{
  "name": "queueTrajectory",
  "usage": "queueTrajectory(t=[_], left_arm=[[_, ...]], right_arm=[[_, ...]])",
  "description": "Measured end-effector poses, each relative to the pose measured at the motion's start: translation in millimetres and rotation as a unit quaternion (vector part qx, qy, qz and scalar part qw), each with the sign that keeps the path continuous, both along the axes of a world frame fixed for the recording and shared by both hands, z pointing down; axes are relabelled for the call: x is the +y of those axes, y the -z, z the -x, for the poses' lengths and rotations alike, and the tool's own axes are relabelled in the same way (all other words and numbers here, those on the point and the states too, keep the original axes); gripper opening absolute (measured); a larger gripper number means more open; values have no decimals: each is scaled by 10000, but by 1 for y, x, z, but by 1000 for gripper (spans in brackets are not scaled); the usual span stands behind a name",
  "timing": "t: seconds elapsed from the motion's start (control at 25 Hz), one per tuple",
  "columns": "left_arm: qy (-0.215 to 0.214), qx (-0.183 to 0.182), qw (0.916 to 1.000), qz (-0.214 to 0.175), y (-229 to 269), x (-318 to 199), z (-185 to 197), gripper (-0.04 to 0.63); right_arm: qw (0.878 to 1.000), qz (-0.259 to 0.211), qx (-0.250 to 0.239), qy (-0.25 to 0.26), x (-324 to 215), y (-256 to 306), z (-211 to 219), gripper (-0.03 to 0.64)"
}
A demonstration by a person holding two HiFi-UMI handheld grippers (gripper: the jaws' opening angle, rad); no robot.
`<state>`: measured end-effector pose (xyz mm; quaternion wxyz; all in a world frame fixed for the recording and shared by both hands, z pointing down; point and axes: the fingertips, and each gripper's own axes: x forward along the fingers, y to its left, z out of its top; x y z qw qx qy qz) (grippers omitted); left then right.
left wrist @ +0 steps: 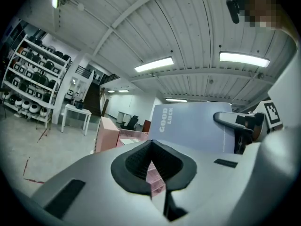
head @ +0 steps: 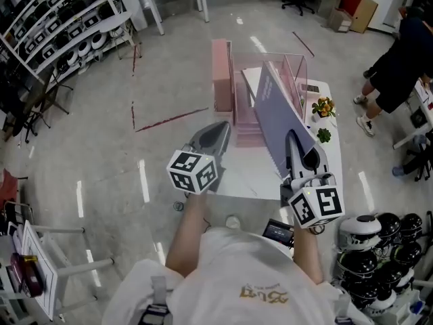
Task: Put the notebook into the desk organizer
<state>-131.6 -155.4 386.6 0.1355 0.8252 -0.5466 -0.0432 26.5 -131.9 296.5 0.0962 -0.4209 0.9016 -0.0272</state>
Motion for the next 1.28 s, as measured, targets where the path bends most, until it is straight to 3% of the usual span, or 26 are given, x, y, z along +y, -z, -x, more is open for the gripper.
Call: queueTrajectory(t=[0.32,0.64,1.28], left_arm=[[-177,-12,9998,90,-11,-55,17,18],[-219,-18,9997,124,-17,-83,11,18],[-88,-110,9994,317,-37,-128,26,18]], right_arm=[[10000,-68,-39,6,-48,2,34,41],[9999,-102,-72,43,-78,-2,41,41],[9976,292,-539,311,-148,-30,66,41]])
